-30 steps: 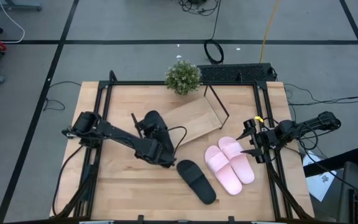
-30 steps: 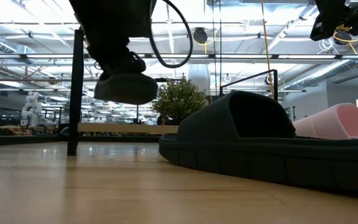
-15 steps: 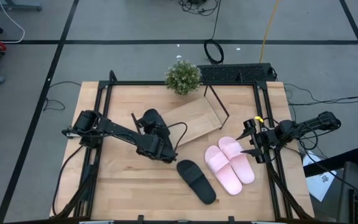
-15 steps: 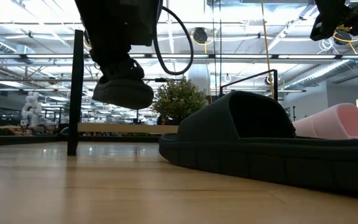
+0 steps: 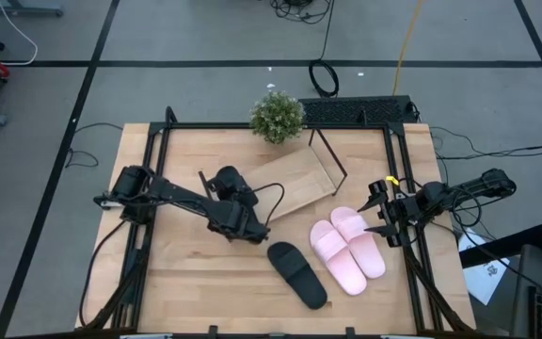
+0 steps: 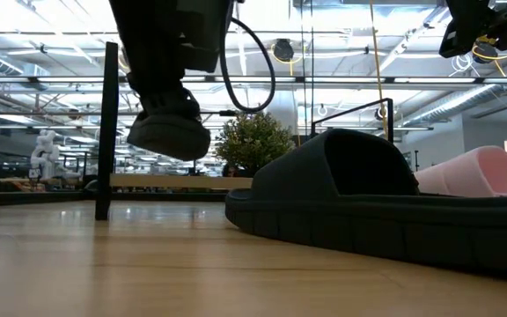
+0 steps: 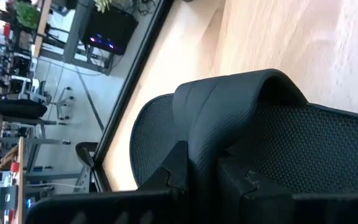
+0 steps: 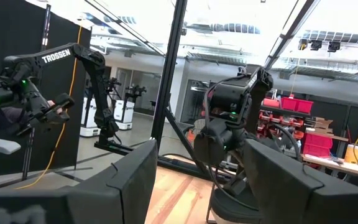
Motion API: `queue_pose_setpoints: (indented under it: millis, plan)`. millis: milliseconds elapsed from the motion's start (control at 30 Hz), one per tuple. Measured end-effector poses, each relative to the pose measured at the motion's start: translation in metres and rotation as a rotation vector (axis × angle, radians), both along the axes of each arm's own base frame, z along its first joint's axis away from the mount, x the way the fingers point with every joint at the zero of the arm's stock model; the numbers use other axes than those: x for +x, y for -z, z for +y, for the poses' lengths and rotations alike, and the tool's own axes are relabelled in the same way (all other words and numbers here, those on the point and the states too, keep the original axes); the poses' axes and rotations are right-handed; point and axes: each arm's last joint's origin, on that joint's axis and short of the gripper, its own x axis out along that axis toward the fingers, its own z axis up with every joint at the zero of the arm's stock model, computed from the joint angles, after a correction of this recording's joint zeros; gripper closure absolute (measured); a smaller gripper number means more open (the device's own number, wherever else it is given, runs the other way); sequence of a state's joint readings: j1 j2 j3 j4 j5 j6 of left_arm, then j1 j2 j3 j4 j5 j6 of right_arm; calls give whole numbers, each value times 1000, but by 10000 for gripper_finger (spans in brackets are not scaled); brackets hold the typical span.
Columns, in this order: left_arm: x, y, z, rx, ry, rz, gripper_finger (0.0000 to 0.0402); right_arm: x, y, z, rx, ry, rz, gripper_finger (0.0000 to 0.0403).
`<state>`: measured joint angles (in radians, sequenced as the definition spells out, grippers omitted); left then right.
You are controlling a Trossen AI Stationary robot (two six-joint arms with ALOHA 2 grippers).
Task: Pick and place slides into the shelf
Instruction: Put the left pair black slides on the shelf
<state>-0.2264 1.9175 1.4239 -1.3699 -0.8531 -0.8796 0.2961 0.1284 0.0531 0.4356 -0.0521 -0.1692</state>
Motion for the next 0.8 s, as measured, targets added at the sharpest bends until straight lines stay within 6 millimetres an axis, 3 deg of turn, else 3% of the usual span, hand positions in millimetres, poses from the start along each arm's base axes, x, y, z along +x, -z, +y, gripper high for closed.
queue_pose_setpoints:
  millis: [800]
  plan:
    - [2, 4, 10, -92, 13, 79, 366, 0, 1, 0, -2, -1, 8, 177]
